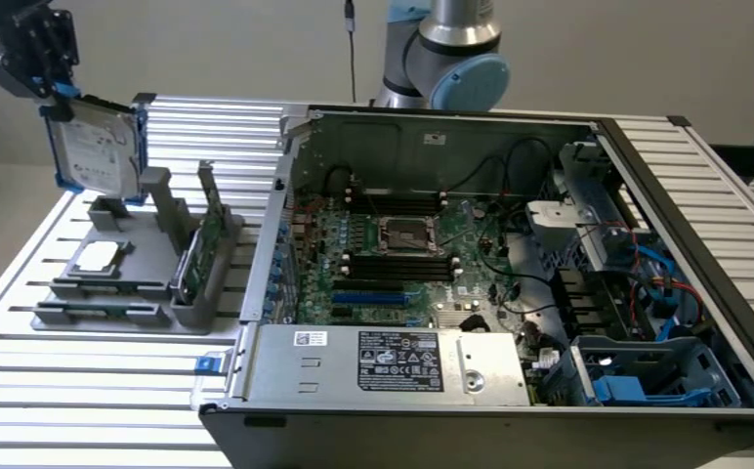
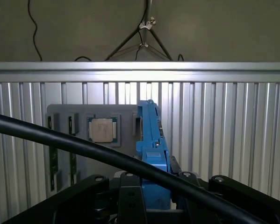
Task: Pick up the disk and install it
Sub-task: 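Pick up the disk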
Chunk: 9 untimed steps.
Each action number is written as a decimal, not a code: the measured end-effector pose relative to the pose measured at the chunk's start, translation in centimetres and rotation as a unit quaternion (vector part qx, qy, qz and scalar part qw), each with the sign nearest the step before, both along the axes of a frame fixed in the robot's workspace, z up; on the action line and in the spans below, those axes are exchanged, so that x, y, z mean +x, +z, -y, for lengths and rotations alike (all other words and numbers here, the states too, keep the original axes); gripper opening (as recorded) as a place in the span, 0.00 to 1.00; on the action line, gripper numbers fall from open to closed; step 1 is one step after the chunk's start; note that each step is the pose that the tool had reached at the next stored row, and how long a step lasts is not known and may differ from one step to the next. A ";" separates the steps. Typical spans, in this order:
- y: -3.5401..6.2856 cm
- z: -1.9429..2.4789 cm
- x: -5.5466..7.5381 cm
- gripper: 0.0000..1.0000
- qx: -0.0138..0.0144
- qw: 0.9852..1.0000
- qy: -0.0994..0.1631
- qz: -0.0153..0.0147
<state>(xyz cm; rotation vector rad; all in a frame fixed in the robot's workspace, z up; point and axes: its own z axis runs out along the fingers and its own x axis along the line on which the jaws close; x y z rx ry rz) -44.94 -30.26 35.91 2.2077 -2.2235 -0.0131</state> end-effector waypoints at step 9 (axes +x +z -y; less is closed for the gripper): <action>0.01 0.00 0.2 0.33 -0.011 1.000 0.002 0.007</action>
